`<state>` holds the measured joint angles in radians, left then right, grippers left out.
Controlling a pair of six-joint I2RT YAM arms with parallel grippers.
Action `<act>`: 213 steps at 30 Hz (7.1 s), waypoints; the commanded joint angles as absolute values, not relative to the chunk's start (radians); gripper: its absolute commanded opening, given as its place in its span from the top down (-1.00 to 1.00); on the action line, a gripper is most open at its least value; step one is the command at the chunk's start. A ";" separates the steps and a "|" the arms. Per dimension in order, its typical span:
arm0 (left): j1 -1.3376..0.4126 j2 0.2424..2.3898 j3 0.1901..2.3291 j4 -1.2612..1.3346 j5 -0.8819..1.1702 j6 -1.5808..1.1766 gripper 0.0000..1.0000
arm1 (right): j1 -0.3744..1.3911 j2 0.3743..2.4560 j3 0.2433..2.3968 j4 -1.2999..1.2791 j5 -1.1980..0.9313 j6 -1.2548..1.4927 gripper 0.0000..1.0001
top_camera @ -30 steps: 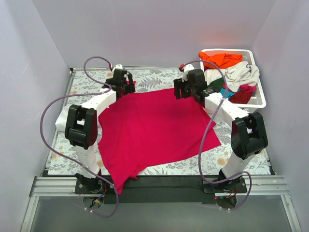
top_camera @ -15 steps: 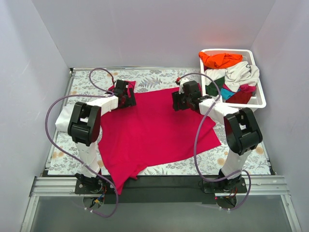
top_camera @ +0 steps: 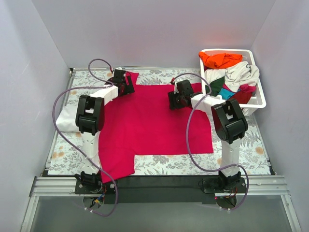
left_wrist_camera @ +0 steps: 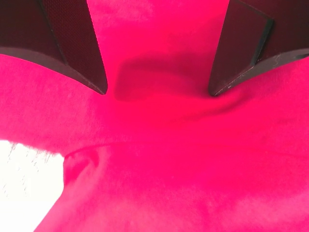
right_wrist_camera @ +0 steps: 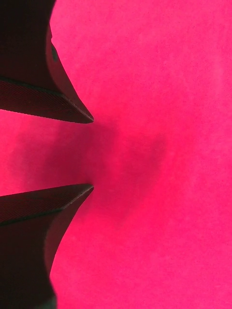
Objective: Fold and stack the t-shirts
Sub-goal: Flatten the tshirt out, then fold the tshirt
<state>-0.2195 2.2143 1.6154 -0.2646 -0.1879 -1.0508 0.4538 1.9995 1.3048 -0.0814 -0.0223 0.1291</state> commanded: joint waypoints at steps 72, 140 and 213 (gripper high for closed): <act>-0.445 0.922 0.561 -0.627 -0.749 -1.748 -0.61 | 0.371 1.151 0.697 -0.155 -0.078 0.229 -0.11; -0.489 1.657 0.874 -0.100 -0.341 -1.327 -0.54 | 0.393 1.801 1.228 -0.153 0.058 0.179 -0.13; -0.778 1.134 0.631 -0.917 -0.594 -2.157 -0.52 | 0.342 1.201 0.986 -0.075 -0.017 0.064 -0.25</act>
<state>-0.7746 1.1564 0.6186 -0.8280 -0.5961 -1.9575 0.3588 1.2591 0.9958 -0.1143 -0.0505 0.0731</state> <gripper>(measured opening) 0.761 0.620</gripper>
